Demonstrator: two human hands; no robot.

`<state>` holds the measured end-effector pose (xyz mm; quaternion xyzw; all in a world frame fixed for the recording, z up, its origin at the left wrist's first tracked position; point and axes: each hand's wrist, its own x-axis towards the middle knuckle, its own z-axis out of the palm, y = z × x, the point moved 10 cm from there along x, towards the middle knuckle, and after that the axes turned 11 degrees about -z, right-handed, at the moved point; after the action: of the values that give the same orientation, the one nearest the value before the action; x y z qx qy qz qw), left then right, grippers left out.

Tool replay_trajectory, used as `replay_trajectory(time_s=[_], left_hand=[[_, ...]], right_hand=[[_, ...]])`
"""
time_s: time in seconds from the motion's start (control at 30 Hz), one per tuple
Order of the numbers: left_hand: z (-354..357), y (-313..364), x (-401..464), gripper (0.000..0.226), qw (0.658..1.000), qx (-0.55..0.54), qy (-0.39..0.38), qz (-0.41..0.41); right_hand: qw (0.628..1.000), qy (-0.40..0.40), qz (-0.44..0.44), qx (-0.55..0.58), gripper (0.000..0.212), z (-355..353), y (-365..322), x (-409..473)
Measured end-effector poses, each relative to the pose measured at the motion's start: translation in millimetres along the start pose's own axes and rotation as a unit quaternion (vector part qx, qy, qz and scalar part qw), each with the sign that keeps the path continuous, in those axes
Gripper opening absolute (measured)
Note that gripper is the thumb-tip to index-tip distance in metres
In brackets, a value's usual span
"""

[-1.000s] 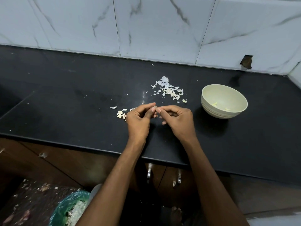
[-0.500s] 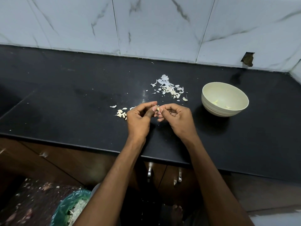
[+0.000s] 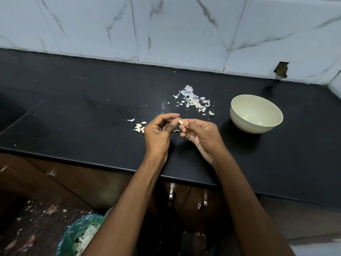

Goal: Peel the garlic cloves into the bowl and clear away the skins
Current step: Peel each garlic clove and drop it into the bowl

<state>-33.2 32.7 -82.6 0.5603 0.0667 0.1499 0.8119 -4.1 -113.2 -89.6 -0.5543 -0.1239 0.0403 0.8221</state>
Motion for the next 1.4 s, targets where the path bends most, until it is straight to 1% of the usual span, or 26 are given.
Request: replay_trajectory(time_s=[0.1, 0.17, 0.27, 0.33, 0.4, 0.43, 0.5, 0.57, 0.63, 0.7, 0.77, 0.87, 0.9, 0.97, 1.03, 1.1, 1.17, 1.23, 1.3, 1.33, 1.37, 1.4], left_hand=[[1.4, -1.7, 0.5, 0.019, 1.0, -0.029, 0.0, -0.006], [2.6, -5.9, 2.0, 0.02, 0.998, -0.059, 0.0, -0.022], [-0.2, -11.4, 5.4, 0.019, 0.994, -0.095, 0.019, -0.041], [-3.9, -12.3, 7.2, 0.018, 0.994, -0.092, 0.044, -0.039], [-7.8, -9.2, 6.3, 0.015, 0.995, -0.063, 0.071, -0.026], [-8.8, -7.1, 5.1, 0.013, 0.995, -0.047, 0.082, -0.017], [-9.7, -2.8, 3.0, 0.011, 0.995, -0.021, 0.096, 0.0], [-8.9, -0.3, 1.6, 0.01, 0.995, 0.011, 0.103, 0.011], [-7.3, 0.3, 1.3, 0.008, 0.994, 0.045, 0.102, 0.017], [-7.0, 0.1, 0.2, 0.007, 0.991, 0.078, 0.103, 0.02], [-6.9, -0.5, -0.4, 0.007, 0.989, 0.103, 0.105, 0.024], [-4.1, 0.9, -1.4, 0.007, 0.985, 0.135, 0.105, 0.036], [-2.0, 0.9, -1.9, 0.007, 0.984, 0.143, 0.1, 0.038], [1.9, -0.6, -3.2, 0.008, 0.983, 0.16, 0.088, 0.036], [2.7, -2.6, -4.4, 0.01, 0.982, 0.167, 0.08, 0.029], [1.2, -3.8, -4.6, 0.011, 0.984, 0.16, 0.077, 0.024], [0.3, -4.1, -6.1, 0.012, 0.985, 0.149, 0.08, 0.025], [-4.0, 3.5, -11.4, 0.015, 0.982, 0.146, 0.111, 0.051], [-15.1, 10.9, -14.2, 0.018, 0.978, 0.121, 0.153, 0.076], [-22.5, 13.5, -14.7, 0.02, 0.975, 0.108, 0.176, 0.082], [-29.4, 16.4, -14.9, 0.024, 0.971, 0.102, 0.197, 0.086], [-35.6, 20.4, -15.2, 0.028, 0.966, 0.105, 0.216, 0.094]], right_hand=[[0.997, -0.02, 0.059, 0.044, 0.014, 6.6, 9.7, -2.7], [0.995, -0.023, 0.078, 0.056, 0.013, 9.6, 12.2, -3.9], [0.997, 0.012, 0.05, 0.052, 0.015, 1.4, 8.3, -1.0], [0.999, 0.04, 0.002, -0.016, 0.017, -10.2, 3.9, 2.5], [0.989, 0.056, -0.06, -0.121, 0.019, -16.3, -2.6, 3.8], [0.979, 0.058, -0.089, -0.176, 0.018, -16.7, -6.5, 3.0], [0.948, 0.065, -0.139, -0.278, 0.009, -18.1, -16.6, 0.2], [0.927, 0.081, -0.163, -0.328, 0.009, -23.6, -22.8, -1.5], [0.921, 0.065, -0.174, -0.341, 0.012, -22.5, -24.6, 0.2], [0.913, 0.037, -0.185, -0.362, 0.03, -14.8, -26.4, -0.9], [0.912, 0.038, -0.188, -0.362, 0.039, -13.1, -29.3, -2.4], [0.925, 0.063, -0.166, -0.336, 0.03, -18.3, -27.0, -1.5], [0.93, 0.061, -0.162, -0.325, 0.027, -17.9, -25.7, -1.5], [0.938, 0.045, -0.165, -0.302, 0.029, -12.9, -25.9, -2.6], [0.934, 0.04, -0.186, -0.301, 0.024, -8.3, -31.4, -5.6], [0.922, 0.051, -0.208, -0.323, 0.019, -8.6, -36.0, -9.5], [0.913, 0.061, -0.221, -0.338, 0.019, -10.0, -39.5, -13.0], [0.911, 0.072, -0.23, -0.333, 0.017, -15.7, -47.0, -17.7], [0.903, 0.102, -0.251, -0.334, 0.014, -29.3, -68.3, -24.5], [0.891, 0.125, -0.269, -0.345, 0.013, -38.8, -84.3, -28.8], [0.871, 0.149, -0.29, -0.368, 0.013, -49.5, -103.8, -33.7], [0.842, 0.171, -0.313, -0.406, 0.013, -58.9, -125.4, -39.1]])
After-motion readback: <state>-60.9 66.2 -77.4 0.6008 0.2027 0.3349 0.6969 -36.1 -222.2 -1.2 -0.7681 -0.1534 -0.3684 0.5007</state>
